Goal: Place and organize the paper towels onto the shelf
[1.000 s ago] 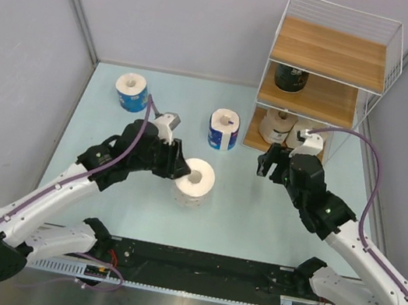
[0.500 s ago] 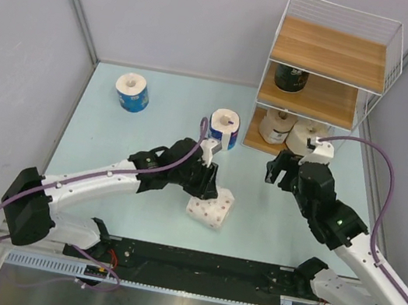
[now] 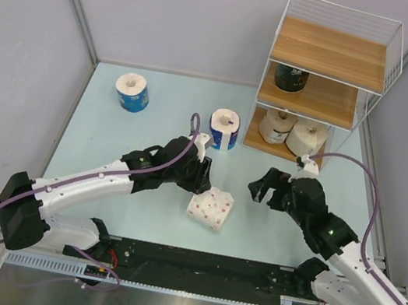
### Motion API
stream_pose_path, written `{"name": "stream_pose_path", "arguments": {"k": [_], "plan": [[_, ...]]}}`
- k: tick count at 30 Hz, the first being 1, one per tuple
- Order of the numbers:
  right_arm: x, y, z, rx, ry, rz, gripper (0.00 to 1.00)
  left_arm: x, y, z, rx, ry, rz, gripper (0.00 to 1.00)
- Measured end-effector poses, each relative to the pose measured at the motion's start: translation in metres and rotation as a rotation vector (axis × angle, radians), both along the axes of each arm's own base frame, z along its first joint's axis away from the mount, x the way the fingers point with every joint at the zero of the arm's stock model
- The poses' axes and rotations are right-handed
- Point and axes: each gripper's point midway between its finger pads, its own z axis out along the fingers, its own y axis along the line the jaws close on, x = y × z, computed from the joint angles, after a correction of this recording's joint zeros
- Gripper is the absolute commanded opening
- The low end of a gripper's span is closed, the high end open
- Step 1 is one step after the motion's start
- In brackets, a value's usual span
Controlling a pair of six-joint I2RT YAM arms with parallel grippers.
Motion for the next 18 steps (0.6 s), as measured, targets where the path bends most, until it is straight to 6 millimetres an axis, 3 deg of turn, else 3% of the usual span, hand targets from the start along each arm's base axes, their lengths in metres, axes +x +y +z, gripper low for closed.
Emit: {"name": "stream_pose_path", "arguments": {"k": [3,8,18], "plan": [[-0.014,0.014,-0.017,0.138,0.052,0.03,0.99,0.005,0.008,0.001,0.0,-0.012,0.029,0.49],[-0.032,0.034,-0.044,0.329,0.148,0.067,0.98,0.005,0.025,-0.016,0.031,0.008,0.064,0.49],[-0.046,0.077,-0.04,0.534,0.252,0.188,0.97,0.004,0.028,-0.021,0.045,0.012,0.061,0.49]]}}
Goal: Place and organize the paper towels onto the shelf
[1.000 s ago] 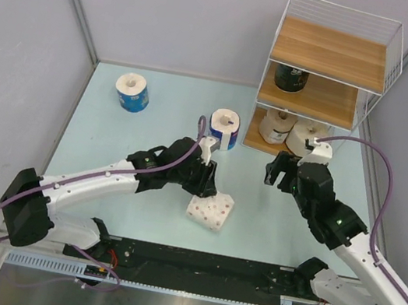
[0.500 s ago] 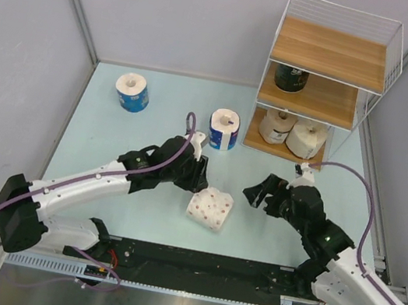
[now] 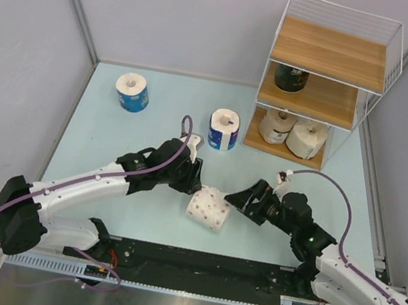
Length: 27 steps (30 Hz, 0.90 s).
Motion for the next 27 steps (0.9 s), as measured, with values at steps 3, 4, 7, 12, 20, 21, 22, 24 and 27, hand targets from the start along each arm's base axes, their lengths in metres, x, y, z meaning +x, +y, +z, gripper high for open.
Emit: {"name": "stream_pose_path", "arguments": {"k": [3,4,7,12,20,21,22,24,27], "plan": [[-0.005,0.009,0.0,0.019,0.019,0.039,0.97,0.0,0.0,0.0,0.001,0.0,-0.001,0.49],[-0.007,0.011,-0.001,0.021,0.025,0.047,0.97,0.0,0.0,0.0,0.002,-0.001,-0.002,0.49],[-0.012,0.015,-0.003,0.03,0.039,0.07,0.97,0.0,0.001,-0.001,0.009,-0.004,-0.01,0.49],[-0.021,0.016,-0.012,0.042,0.067,0.085,0.97,-0.004,0.004,-0.01,0.026,0.008,-0.02,0.5],[-0.03,0.011,-0.032,0.057,0.115,0.066,0.96,-0.009,0.002,-0.015,0.018,0.025,-0.043,0.5],[-0.029,0.011,-0.032,0.059,0.115,0.064,0.96,-0.009,0.001,-0.014,0.013,0.024,-0.047,0.5],[-0.028,0.012,-0.033,0.061,0.116,0.063,0.96,-0.009,0.0,-0.013,0.008,0.022,-0.05,0.5],[-0.027,0.014,-0.032,0.067,0.116,0.062,0.96,-0.009,-0.001,-0.012,-0.001,0.018,-0.055,0.5],[-0.025,0.018,-0.033,0.075,0.117,0.064,0.96,-0.009,-0.004,-0.009,-0.017,0.014,-0.064,0.49]]}}
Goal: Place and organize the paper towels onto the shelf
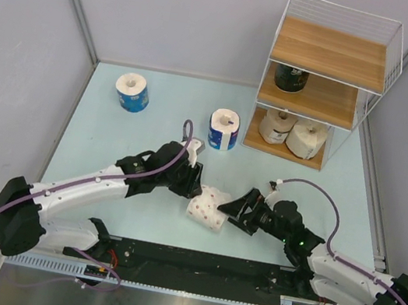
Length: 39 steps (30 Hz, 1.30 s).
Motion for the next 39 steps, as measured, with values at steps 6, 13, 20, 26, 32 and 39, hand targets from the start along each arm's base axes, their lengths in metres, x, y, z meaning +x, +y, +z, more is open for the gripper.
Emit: {"name": "stream_pose_path", "arguments": {"k": [6,13,20,26,32,39], "plan": [[0.004,0.006,-0.006,-0.001,0.006,0.002,0.96,-0.003,0.004,-0.003,0.0,-0.001,-0.001,0.49],[0.012,0.015,-0.004,0.002,0.0,0.007,0.96,-0.004,0.014,-0.013,0.059,-0.009,0.009,0.49],[0.017,0.022,0.011,0.022,-0.031,0.02,0.96,-0.003,0.016,-0.018,0.065,-0.016,0.016,0.49],[0.025,0.022,0.02,0.021,-0.044,0.027,0.96,0.0,0.018,-0.022,0.07,-0.027,0.028,0.49],[0.033,0.028,0.039,0.029,-0.076,0.059,0.96,0.001,0.022,-0.029,0.078,-0.037,0.045,0.49],[0.035,0.049,0.08,0.097,-0.156,0.149,0.96,-0.017,0.03,-0.065,0.11,0.038,0.02,0.49]]}}
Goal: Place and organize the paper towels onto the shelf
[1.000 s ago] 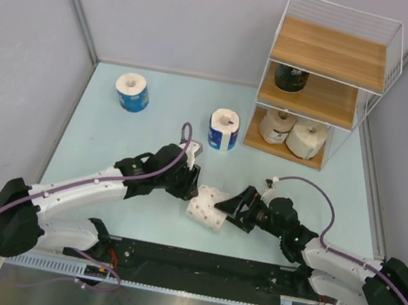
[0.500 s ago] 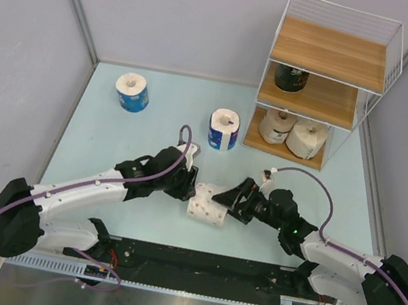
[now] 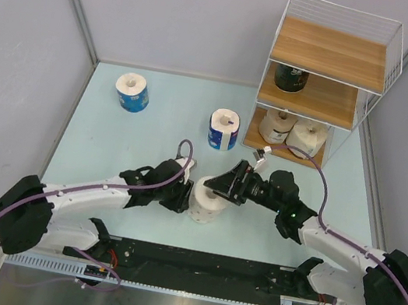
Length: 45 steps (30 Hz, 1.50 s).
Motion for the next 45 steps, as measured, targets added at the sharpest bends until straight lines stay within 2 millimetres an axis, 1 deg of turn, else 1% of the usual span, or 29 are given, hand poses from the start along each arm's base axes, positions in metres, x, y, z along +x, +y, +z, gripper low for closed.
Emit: {"name": "stream_pose_path", "arguments": {"k": [1,3,4,7,10,13,15,17,20,25,29,31,34,39,45], "plan": [[-0.001,0.004,0.008,0.016,-0.016,0.018,0.96,-0.006,0.002,-0.008,0.013,0.025,-0.006,0.49],[-0.005,0.01,0.022,0.044,-0.048,0.053,0.96,-0.014,0.006,-0.018,0.028,0.06,-0.013,0.5],[-0.006,0.012,0.027,0.053,-0.062,0.066,0.96,-0.016,0.006,-0.021,0.03,0.07,-0.012,0.5],[-0.009,0.013,0.031,0.054,-0.087,0.083,0.96,-0.015,0.006,-0.021,0.028,0.071,-0.01,0.51],[-0.007,0.005,0.034,0.038,-0.107,0.066,0.96,-0.015,0.008,-0.019,0.034,0.063,-0.003,0.52],[0.0,-0.011,0.04,0.019,-0.146,0.02,0.96,-0.013,0.011,-0.013,0.03,0.042,0.007,0.53],[0.006,-0.022,0.04,-0.015,-0.167,-0.02,0.96,-0.013,0.011,-0.008,0.018,0.029,0.01,0.58],[0.014,-0.032,0.034,-0.079,-0.18,-0.063,0.96,-0.012,0.011,-0.002,0.002,0.016,0.015,0.6],[0.025,-0.04,0.021,-0.208,-0.174,-0.106,0.96,-0.009,0.009,0.006,-0.025,-0.011,0.022,0.61],[0.038,-0.045,0.001,-0.388,-0.168,-0.122,0.95,-0.006,0.012,0.006,-0.018,-0.018,0.052,0.63],[0.035,-0.044,-0.021,-0.481,-0.145,-0.087,0.95,-0.004,0.016,0.006,-0.006,-0.028,0.075,0.65],[0.031,-0.041,-0.033,-0.529,-0.133,-0.058,0.95,-0.003,0.018,0.007,-0.002,-0.034,0.085,0.65],[0.025,-0.035,-0.046,-0.575,-0.125,-0.014,0.95,-0.002,0.019,0.007,-0.003,-0.037,0.095,0.66],[0.018,-0.028,-0.058,-0.606,-0.125,0.033,0.94,-0.003,0.02,0.006,-0.001,-0.032,0.102,0.68],[0.017,-0.026,-0.064,-0.625,-0.123,0.047,0.92,-0.002,0.021,0.005,0.001,-0.035,0.105,0.69]]}}
